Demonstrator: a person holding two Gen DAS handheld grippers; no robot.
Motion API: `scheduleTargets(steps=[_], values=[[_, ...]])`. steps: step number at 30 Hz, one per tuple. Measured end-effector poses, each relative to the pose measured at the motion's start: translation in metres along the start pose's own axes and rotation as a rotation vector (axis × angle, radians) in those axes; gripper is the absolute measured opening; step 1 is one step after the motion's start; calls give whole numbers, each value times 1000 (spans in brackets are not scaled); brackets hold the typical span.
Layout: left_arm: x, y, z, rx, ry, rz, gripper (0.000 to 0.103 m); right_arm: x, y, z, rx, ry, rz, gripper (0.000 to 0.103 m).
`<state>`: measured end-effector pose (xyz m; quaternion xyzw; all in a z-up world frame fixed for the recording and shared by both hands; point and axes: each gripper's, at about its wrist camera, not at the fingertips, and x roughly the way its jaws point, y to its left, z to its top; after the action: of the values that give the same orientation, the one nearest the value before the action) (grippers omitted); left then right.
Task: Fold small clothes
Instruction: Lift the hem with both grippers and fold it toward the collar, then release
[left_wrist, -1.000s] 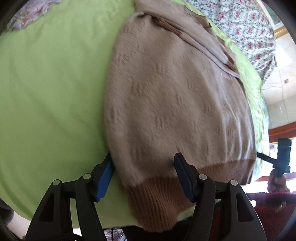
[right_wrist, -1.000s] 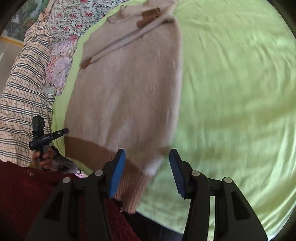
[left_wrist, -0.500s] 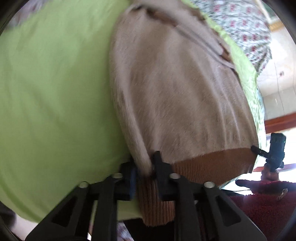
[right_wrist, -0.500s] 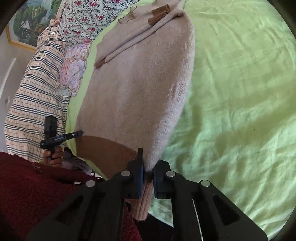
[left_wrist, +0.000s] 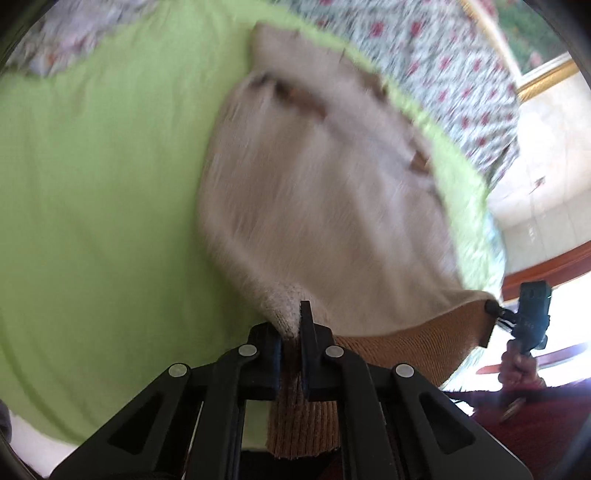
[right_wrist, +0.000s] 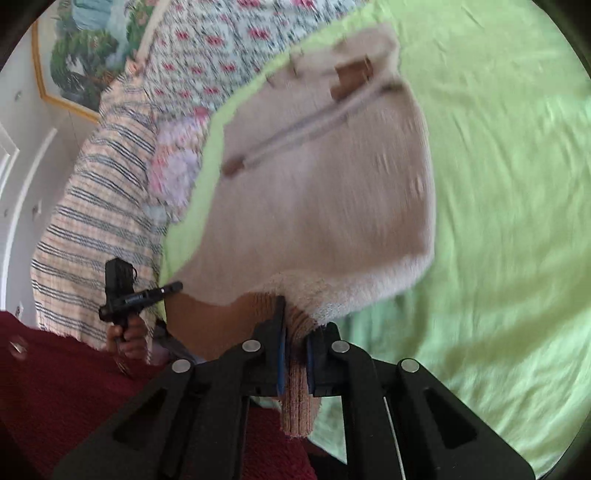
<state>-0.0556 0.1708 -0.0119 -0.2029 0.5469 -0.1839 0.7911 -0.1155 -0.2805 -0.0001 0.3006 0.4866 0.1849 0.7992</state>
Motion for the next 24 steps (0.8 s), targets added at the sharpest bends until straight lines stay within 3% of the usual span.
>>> scheduleTargets(steps=[6,13,18,24], values=[[-18,-28,81,84,-168,-52,5,2,15,75,-91,-122,22,9],[-3,-44,198,115,-315,-51,5,34,9,178,-127,-230,-40,8],[56,-40,268,90,-276,-13,5,74,-17,232,-71,-226,-127,8],[122,-12,304,10,-182,79,7,121,-57,259,16,-139,-226,11]])
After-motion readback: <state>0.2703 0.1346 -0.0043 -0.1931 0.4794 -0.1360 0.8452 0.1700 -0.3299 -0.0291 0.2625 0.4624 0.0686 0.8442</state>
